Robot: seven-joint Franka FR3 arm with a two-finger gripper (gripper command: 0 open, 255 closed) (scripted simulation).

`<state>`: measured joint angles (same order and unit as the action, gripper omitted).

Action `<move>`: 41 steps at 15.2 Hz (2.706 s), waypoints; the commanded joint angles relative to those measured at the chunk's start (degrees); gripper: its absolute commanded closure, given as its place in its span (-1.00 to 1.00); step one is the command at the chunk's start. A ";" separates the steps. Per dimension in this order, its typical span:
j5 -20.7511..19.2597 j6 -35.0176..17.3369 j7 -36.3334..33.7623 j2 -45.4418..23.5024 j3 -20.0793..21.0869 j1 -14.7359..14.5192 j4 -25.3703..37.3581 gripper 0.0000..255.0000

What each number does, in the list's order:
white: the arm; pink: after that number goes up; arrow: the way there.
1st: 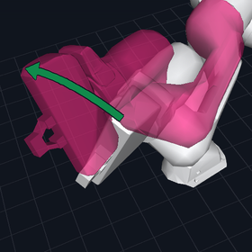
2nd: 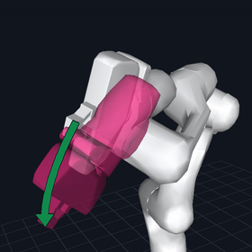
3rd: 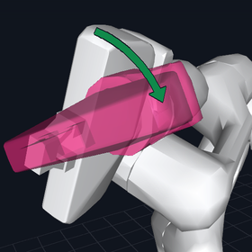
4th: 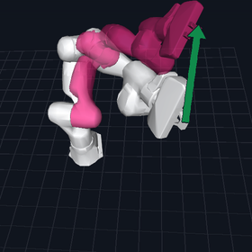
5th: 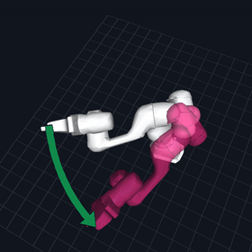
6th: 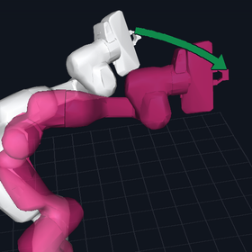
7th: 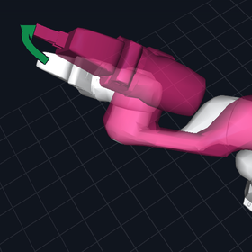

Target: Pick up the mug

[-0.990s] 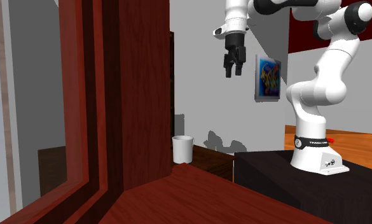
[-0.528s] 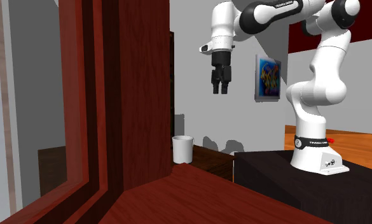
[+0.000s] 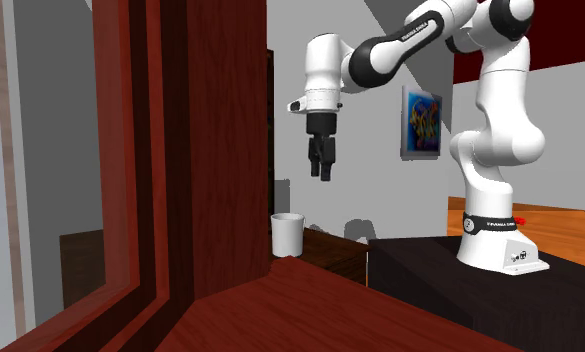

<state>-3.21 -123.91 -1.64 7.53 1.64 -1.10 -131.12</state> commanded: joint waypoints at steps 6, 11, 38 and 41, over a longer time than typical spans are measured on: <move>-1.85 -7.58 -1.95 -14.62 0.32 -0.18 6.66 -1.00; -2.67 -10.70 -2.77 -20.67 0.19 -0.40 9.43 -1.00; -2.32 -7.67 -2.39 -18.54 0.29 -0.37 10.35 1.00; -2.11 -5.58 -2.15 -17.20 0.35 -0.35 11.11 1.00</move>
<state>-5.39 -130.22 -3.84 -10.24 1.97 -1.45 -120.17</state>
